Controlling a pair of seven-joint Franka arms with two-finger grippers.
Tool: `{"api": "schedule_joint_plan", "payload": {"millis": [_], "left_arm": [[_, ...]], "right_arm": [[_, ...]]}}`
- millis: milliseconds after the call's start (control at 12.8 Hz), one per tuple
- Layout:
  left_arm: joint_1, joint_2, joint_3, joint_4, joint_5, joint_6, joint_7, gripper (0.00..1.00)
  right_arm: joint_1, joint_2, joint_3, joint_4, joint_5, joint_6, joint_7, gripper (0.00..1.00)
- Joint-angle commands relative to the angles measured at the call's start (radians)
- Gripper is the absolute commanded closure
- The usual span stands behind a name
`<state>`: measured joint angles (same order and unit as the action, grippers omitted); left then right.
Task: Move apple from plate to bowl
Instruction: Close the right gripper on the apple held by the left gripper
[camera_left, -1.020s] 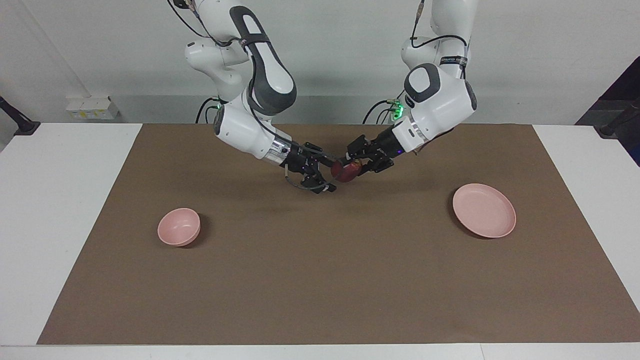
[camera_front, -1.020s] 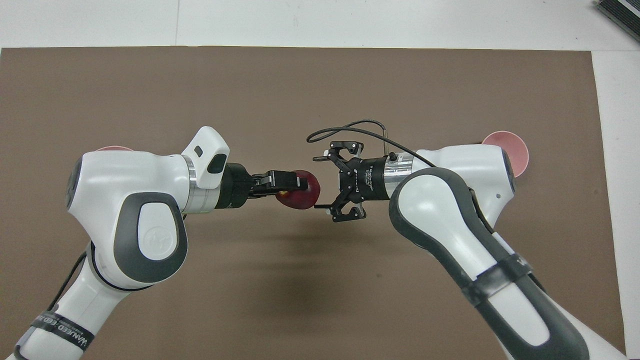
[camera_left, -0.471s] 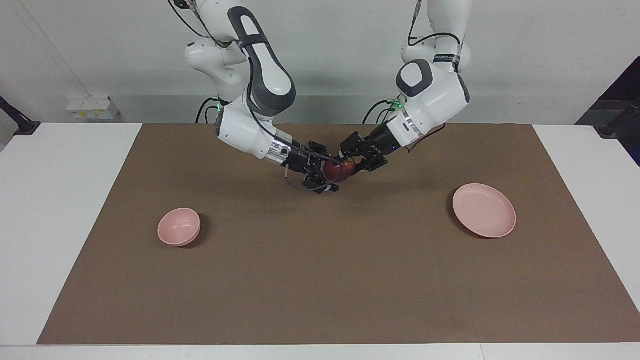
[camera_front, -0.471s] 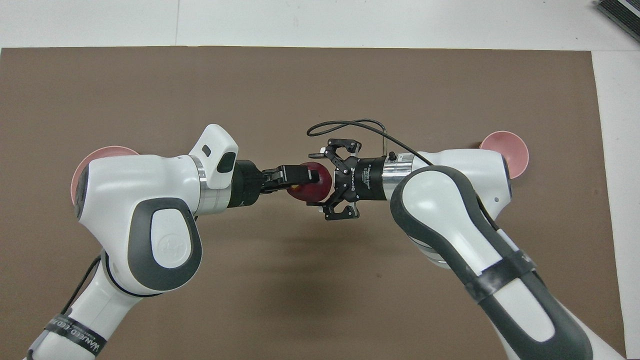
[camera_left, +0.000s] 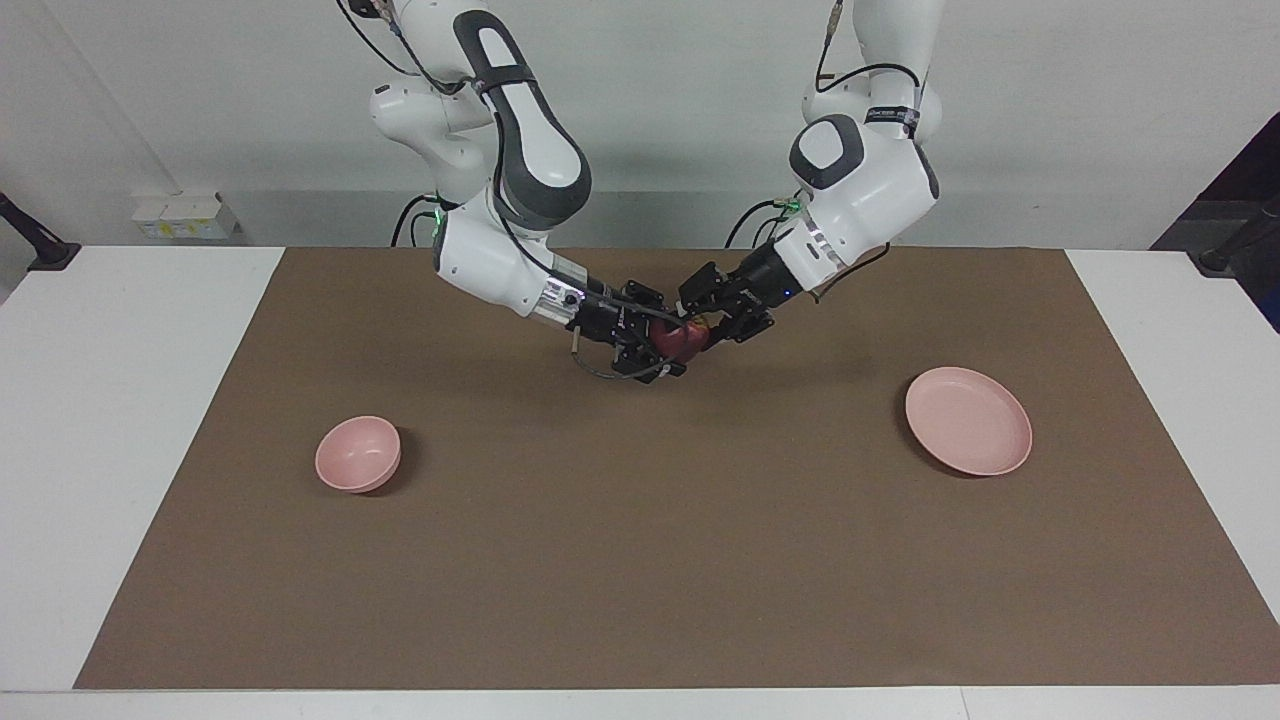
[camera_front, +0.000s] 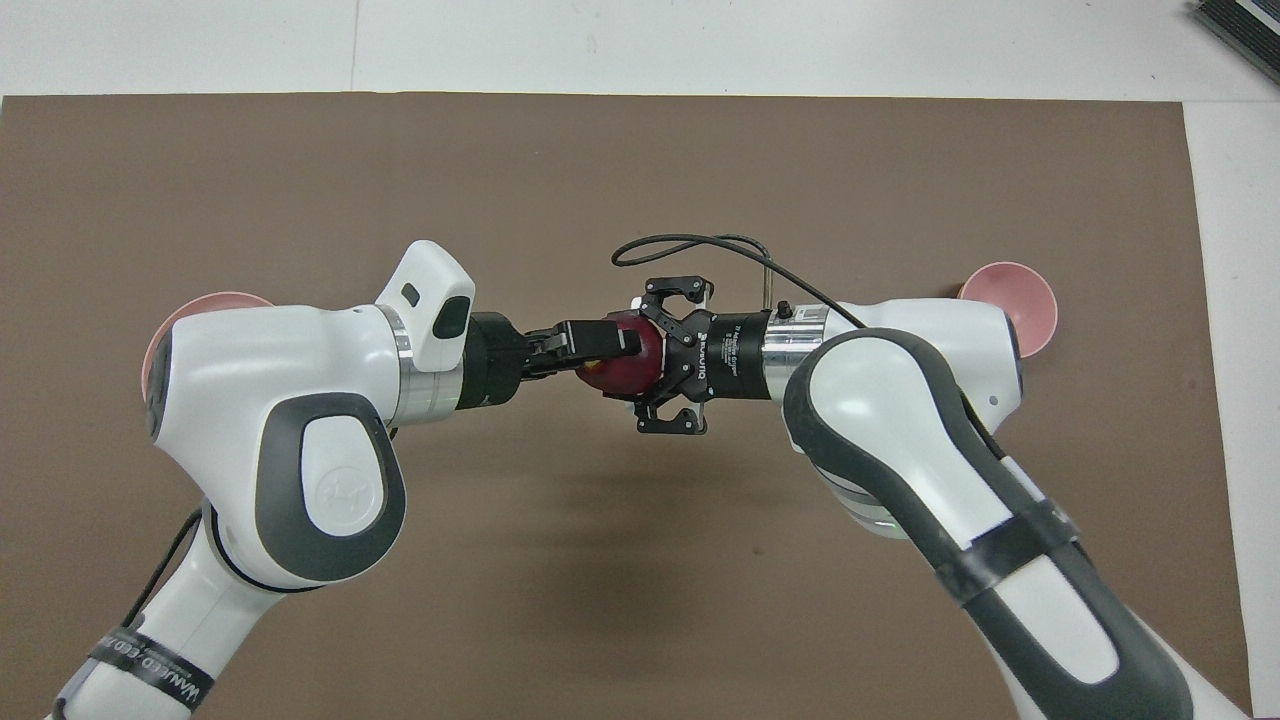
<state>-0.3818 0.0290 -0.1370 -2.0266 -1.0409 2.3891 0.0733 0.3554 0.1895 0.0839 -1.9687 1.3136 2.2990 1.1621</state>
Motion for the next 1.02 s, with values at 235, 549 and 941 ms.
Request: {"api": "schedule_joint_plan", "payload": {"millis": [235,549,941], "left_arm": [[-0.005,0.000,-0.015,0.002,-0.002,-0.016,-0.035,0.61],[-0.005,0.006,-0.016,0.023,0.074,-0.025,-0.053,0.07],[0.017,-0.004,-0.001,0.045,0.151,-0.051,-0.067,0.00]], "right_arm": [[0.000,0.001,0.002,0.034,0.027,0.034,-0.025,1.00],[-0.004,-0.010,-0.001,0.027,0.013,0.031,-0.018,1.00],[-0.045,-0.051,-0.007,0.022,-0.169,0.016,0.033,1.00]]}}
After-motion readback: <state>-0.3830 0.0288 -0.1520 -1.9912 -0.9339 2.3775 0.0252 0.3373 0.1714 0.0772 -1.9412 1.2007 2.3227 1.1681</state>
